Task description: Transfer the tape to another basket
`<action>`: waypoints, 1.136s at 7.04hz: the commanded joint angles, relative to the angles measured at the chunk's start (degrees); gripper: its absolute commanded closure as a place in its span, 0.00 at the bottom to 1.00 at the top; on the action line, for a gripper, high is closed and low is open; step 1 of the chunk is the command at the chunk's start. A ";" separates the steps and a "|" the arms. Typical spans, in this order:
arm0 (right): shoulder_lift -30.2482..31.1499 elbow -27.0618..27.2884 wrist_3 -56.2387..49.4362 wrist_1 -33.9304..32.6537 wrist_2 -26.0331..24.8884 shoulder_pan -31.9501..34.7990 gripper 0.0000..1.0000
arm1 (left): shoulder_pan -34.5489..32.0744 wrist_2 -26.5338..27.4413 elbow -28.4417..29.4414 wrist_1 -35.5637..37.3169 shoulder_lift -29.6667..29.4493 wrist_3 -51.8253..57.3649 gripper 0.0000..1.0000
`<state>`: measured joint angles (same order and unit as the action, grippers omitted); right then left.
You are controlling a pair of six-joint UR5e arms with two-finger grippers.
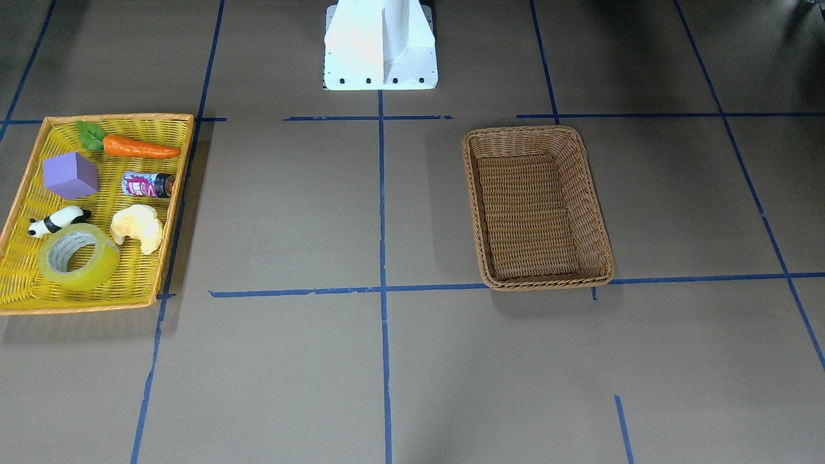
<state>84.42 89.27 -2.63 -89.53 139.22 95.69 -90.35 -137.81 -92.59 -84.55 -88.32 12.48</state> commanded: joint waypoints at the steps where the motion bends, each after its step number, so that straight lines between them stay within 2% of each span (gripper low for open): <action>1: -2.59 1.07 0.25 0.32 -2.37 -3.02 0.00 | 0.00 0.00 0.04 0.00 -0.18 -0.09 0.00; 4: -2.68 2.13 0.96 0.41 -2.55 -9.00 0.00 | 0.00 0.00 -0.14 0.00 -0.36 -0.09 0.00; 5: -2.68 3.18 4.26 2.50 -2.46 -10.94 0.00 | 0.00 0.00 -0.14 0.00 -0.36 -0.09 0.00; 7: -2.42 3.98 17.85 12.05 -2.28 -15.94 0.00 | 0.00 0.00 -0.14 0.00 -0.36 -0.09 0.00; 8: -2.42 3.99 20.79 14.10 -2.37 -18.23 0.00 | 0.08 0.00 0.04 0.00 -0.45 -0.09 0.00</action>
<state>81.93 93.01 12.91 -79.23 136.89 80.46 -90.34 -137.81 -92.66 -84.55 -88.70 12.39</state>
